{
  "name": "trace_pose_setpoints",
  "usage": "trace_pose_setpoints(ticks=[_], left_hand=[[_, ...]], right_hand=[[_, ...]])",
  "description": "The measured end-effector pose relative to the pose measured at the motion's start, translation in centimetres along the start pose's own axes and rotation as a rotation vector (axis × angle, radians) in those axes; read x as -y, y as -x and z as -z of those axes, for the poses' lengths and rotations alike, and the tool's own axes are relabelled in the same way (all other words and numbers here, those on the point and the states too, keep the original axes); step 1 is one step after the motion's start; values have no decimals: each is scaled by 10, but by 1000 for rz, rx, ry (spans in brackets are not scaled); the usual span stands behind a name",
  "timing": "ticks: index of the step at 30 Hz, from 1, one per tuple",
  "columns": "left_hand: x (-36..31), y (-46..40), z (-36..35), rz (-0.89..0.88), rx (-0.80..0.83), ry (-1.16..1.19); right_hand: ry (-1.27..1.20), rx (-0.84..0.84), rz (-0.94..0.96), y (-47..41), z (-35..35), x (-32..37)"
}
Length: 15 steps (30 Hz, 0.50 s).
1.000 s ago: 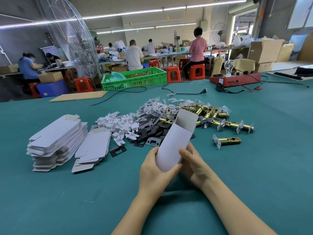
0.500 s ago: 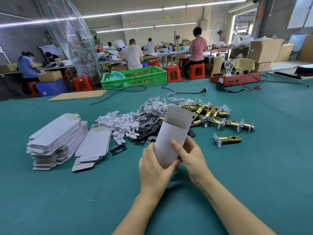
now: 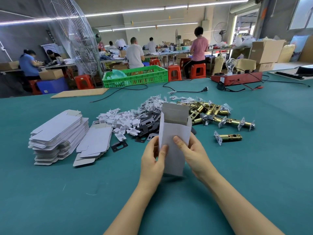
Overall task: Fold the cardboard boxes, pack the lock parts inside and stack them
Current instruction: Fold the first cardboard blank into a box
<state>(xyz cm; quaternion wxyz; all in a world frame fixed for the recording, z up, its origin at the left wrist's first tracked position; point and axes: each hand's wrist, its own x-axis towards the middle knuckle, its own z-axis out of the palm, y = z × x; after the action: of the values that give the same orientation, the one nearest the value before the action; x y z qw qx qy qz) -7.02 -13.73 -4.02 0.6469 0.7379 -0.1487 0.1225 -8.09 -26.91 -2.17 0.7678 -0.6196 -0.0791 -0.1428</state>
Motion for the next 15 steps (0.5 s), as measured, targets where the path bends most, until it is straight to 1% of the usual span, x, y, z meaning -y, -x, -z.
trace_pose_setpoints(ticks=[5, 9, 13, 15], left_hand=[[-4, 3, 0, -58, -17, -84], [-5, 5, -1, 2, 9, -22], [-6, 6, -2, -43, 29, -30], [-5, 6, -3, -55, 35, -11]], right_hand=[[5, -47, 48, 3, 0, 3], [96, -68, 107, 5, -5, -2], [133, -100, 127, 5, -5, -5], [92, -125, 132, 6, -7, -5]])
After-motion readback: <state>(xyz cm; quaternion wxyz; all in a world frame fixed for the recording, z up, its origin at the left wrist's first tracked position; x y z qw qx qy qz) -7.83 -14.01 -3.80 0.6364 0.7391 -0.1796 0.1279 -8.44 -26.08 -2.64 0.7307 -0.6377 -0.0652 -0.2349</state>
